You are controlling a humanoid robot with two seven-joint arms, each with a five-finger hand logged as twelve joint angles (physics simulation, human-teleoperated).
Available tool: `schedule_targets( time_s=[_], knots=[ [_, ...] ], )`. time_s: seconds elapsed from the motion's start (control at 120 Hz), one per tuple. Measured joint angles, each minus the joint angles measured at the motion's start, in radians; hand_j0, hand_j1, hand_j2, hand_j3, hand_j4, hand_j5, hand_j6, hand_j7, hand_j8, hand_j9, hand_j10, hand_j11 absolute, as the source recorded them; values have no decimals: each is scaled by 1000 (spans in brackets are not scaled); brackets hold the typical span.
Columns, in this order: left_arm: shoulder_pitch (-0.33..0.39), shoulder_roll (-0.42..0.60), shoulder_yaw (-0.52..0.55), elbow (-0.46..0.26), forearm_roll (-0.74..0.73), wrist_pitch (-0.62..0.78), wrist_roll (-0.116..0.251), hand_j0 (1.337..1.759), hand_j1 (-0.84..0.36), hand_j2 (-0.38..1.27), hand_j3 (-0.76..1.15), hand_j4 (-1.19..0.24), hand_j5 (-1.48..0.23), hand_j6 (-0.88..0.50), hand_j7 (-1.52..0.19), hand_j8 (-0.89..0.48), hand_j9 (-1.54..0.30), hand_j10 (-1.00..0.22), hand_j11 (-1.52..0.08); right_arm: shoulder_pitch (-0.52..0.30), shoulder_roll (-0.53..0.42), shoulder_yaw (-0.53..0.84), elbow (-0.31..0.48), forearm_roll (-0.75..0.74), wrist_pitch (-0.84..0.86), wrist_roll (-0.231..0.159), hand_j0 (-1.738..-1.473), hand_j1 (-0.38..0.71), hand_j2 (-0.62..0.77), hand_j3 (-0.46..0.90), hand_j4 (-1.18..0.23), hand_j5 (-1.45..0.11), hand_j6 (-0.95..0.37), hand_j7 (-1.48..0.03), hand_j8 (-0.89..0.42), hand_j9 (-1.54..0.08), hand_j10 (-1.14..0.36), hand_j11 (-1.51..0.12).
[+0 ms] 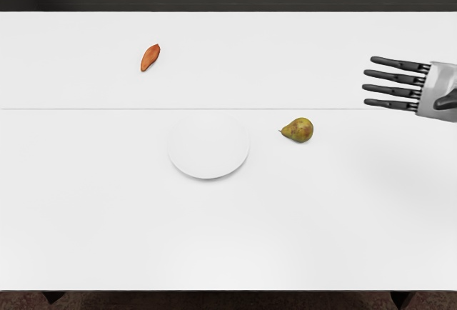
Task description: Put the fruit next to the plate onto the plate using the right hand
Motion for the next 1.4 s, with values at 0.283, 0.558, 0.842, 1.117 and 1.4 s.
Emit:
schedule_targets(
  time_s=[0.283, 0.558, 0.842, 1.117, 1.4],
  knots=[
    [0, 0, 0, 0, 0, 0, 0, 1658, 349, 0, 0, 0, 0, -1, 0, -1, 0, 0, 0, 50, 20, 27, -7, -54, 0, 0, -1658, -314, -6, 0, -20, -36, -18, -38, -20, -37, -23, -37],
    [0, 0, 0, 0, 0, 0, 0, 1658, 349, 0, 0, 0, 0, 0, 0, 0, 0, 0, 0, 167, 72, 86, 146, -650, -79, 0, -1658, -309, -7, 0, -29, -43, -28, -43, -29, -43, -30, -43],
    [0, 0, 0, 0, 0, 0, 0, 1658, 349, 0, 0, 0, 0, 0, 0, 0, 0, 0, 0, 245, 332, 28, 334, -1319, -411, 0, -1658, -308, -6, 0, -35, -45, -35, -45, -35, -45, -35, -45],
    [0, 0, 0, 0, 0, 0, 0, 1658, 349, 0, 0, 0, 0, 0, 0, 0, 0, 0, 0, 202, 438, -198, 406, -1699, -828, 0, -1658, -306, -6, 0, -39, -48, -40, -48, -39, -48, -38, -48],
    [0, 0, 0, 0, 0, 0, 0, 1658, 349, 0, 0, 0, 0, 0, 0, 0, 0, 0, 0, 206, 614, -337, 187, -1842, -973, 0, -1658, -304, -6, 0, -41, -50, -42, -50, -41, -50, -40, -50]
  ],
)
